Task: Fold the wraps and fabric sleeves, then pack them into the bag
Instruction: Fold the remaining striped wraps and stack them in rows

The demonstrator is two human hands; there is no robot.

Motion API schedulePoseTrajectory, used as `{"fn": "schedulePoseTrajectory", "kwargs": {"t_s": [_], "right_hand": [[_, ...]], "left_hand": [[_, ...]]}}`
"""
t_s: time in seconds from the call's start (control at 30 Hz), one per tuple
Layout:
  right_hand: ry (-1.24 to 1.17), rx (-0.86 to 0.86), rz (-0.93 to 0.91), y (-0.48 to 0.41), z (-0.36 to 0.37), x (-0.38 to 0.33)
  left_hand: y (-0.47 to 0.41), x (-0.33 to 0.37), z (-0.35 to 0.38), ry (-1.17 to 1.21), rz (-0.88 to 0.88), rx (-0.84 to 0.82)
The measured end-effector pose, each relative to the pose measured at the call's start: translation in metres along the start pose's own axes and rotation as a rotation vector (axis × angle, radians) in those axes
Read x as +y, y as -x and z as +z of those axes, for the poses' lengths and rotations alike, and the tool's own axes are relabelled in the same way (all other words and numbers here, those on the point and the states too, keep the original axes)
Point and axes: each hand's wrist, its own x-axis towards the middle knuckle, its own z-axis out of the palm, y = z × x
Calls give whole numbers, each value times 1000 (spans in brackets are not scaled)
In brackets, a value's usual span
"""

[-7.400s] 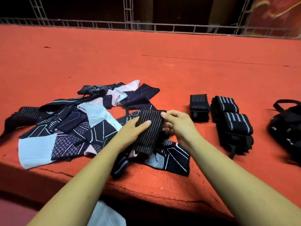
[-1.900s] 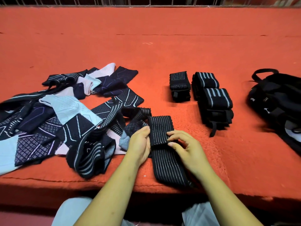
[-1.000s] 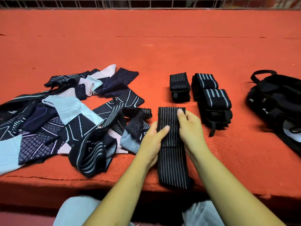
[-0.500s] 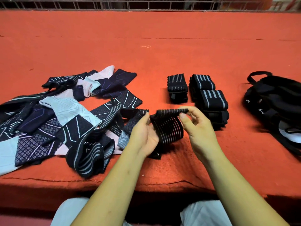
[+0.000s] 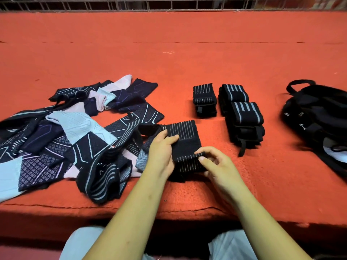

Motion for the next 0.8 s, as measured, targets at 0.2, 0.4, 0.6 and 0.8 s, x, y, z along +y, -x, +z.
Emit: {"fn": "schedulePoseTrajectory", "kwargs": {"t_s": [0.2, 0.4, 0.6, 0.8], "right_hand": [[-277, -22, 144, 1, 3, -1], [-145, 160, 32, -5, 10, 7], [-90, 211, -19, -11, -1, 18], [-327, 331, 164, -18, 0, 15]], "left_hand": [[0, -5, 4, -75, 86, -35], [3, -11, 8, -104, 77, -118], [-6, -25, 10, -261, 53, -86], [-28, -27, 26, -249, 39, -123]]}}
